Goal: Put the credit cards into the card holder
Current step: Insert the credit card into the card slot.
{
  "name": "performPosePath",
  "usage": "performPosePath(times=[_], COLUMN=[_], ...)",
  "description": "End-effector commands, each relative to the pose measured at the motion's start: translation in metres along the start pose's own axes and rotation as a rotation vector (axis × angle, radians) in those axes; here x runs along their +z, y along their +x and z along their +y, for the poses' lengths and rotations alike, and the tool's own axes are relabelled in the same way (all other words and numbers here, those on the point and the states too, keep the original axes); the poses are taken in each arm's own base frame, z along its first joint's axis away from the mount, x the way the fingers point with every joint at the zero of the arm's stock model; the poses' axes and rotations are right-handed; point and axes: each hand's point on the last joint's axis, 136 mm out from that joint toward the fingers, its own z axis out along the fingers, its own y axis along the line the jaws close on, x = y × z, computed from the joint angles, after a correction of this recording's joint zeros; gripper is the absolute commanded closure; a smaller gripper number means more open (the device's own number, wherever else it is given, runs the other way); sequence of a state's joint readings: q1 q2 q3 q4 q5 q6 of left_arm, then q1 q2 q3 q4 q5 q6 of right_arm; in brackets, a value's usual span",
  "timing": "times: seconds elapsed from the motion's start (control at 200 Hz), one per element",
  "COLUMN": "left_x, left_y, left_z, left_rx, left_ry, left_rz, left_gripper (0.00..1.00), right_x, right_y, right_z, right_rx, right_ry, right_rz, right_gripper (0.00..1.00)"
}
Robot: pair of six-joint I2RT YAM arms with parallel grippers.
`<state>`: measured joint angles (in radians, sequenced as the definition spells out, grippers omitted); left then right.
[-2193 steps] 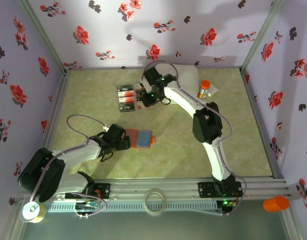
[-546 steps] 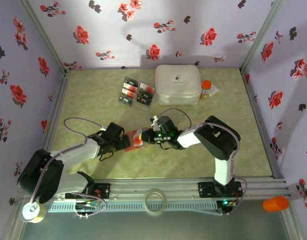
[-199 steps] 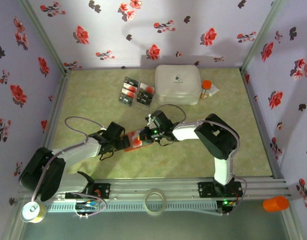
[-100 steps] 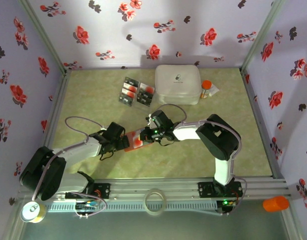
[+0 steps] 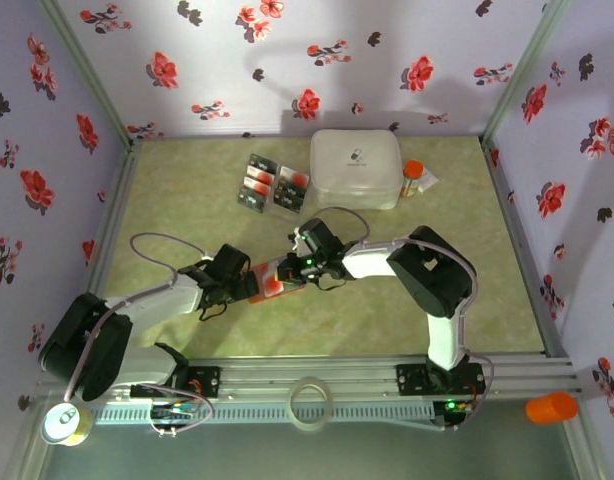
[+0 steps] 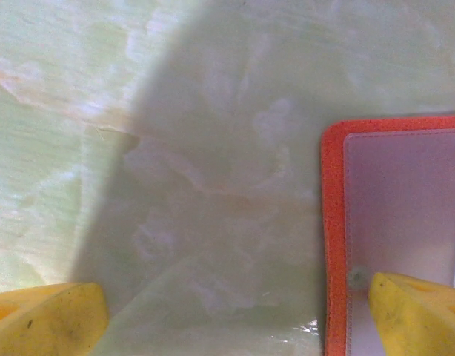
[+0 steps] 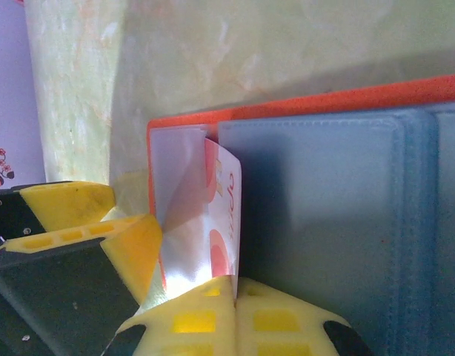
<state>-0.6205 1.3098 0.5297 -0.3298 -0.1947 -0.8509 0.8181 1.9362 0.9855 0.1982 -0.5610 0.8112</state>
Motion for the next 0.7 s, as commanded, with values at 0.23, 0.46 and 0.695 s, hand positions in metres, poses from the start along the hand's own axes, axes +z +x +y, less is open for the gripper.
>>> performPosePath(times=[0.23, 0.46, 0.695], left_x=[0.03, 0.029, 0.029], left_y=[0.013, 0.013, 0.011], left_z=[0.017, 0.016, 0.013], left_rx=[0.018, 0.017, 0.019], left_ry=[-0.041, -0.034, -0.028], left_rz=[0.031, 0.03, 0.029], left_gripper=[0.05, 0.05, 0.05], right_x=[-0.02, -0.038, -0.045], right_y=[0.012, 0.001, -0.007], right_z=[-0.018, -0.01, -0.008], right_rx=[-0.043, -0.106, -0.134], right_ry=[0.156, 0.228, 0.266], right_rz=[0.064, 0.044, 0.009], right_gripper=[0.62, 0.64, 0.71])
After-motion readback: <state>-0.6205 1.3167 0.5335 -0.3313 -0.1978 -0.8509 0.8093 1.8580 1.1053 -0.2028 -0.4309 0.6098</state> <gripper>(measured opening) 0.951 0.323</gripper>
